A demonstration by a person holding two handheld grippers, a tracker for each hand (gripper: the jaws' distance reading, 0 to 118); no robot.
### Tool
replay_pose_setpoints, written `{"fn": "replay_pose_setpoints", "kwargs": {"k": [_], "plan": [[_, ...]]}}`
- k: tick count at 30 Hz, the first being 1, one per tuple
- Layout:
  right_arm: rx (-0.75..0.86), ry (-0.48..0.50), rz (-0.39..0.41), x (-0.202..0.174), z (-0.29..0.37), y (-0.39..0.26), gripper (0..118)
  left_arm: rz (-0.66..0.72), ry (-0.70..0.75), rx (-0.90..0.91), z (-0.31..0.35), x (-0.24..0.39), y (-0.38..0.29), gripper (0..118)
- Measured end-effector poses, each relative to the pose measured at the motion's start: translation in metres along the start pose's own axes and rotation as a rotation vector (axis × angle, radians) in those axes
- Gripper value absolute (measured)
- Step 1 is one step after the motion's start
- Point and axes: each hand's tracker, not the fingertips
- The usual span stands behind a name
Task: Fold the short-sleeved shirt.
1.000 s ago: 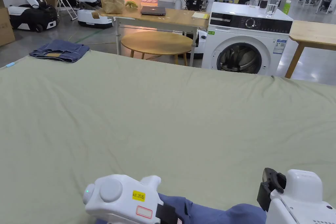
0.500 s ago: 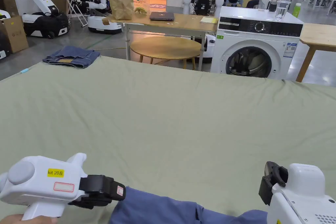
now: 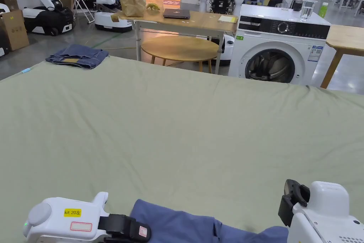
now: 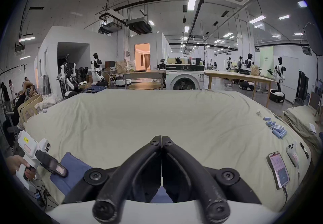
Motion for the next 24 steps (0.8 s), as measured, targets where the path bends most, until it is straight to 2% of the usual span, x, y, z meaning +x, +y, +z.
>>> {"fn": "replay_pose_setpoints", "kwargs": {"k": [1, 3, 11, 18, 22, 24], "plan": [[-0.002, -0.001, -0.003, 0.001, 0.000, 0.000, 0, -0.002, 0.019, -0.002, -0.003, -0.001, -0.001, 9], [-0.006, -0.004, -0.005, 0.001, 0.000, 0.000, 0, 0.000, -0.031, 0.015, 0.001, -0.003, -0.002, 7], [-0.007, -0.010, -0.005, 0.006, 0.002, 0.000, 0, -0.048, -0.022, 0.098, 0.036, 0.039, 0.001, 4], [0.005, -0.001, -0.004, 0.008, 0.002, 0.004, 0, -0.114, 0.152, 0.145, 0.089, 0.084, 0.008, 4], [0.008, 0.015, -0.010, 0.007, 0.001, 0.005, 0, -0.199, 0.339, 0.169, 0.120, 0.111, 0.012, 4], [0.011, 0.020, -0.008, 0.005, 0.000, 0.005, 0, -0.204, 0.365, 0.180, 0.132, 0.125, 0.015, 4]]}}
